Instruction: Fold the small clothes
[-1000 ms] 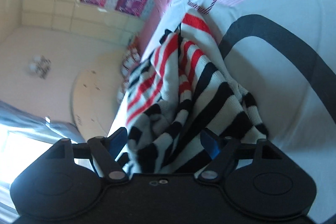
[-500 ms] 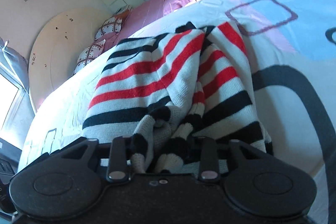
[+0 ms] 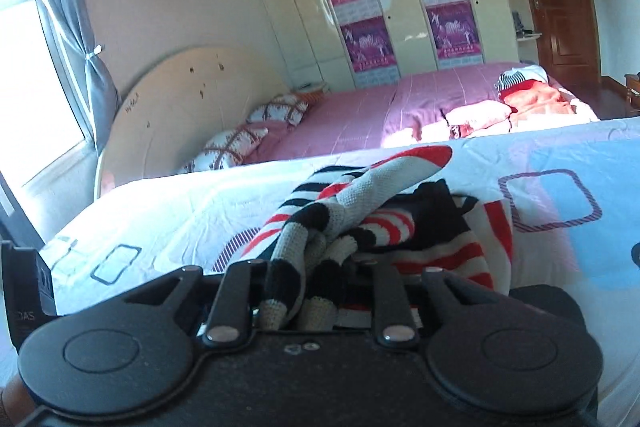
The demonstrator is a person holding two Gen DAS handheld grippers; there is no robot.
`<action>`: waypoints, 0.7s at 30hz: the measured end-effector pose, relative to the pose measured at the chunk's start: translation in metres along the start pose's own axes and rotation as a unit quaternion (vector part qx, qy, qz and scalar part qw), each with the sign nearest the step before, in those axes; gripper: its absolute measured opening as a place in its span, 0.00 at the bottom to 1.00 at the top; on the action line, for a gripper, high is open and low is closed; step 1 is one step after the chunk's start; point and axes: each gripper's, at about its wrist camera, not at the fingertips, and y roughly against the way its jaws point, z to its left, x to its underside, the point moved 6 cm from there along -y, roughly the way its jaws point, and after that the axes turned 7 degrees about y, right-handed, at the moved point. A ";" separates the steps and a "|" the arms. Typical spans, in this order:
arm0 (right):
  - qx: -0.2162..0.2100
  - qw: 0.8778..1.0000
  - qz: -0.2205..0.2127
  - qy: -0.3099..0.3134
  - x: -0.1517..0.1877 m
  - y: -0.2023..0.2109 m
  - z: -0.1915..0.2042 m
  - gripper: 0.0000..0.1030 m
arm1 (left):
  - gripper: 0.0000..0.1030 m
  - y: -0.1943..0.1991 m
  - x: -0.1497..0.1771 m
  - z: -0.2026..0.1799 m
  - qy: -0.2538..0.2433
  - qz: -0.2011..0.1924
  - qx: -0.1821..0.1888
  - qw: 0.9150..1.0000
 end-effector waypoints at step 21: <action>0.054 0.996 0.074 -0.003 0.030 -0.030 -0.039 0.25 | 0.70 -0.005 -0.001 -0.008 -0.022 0.013 -0.004 1.000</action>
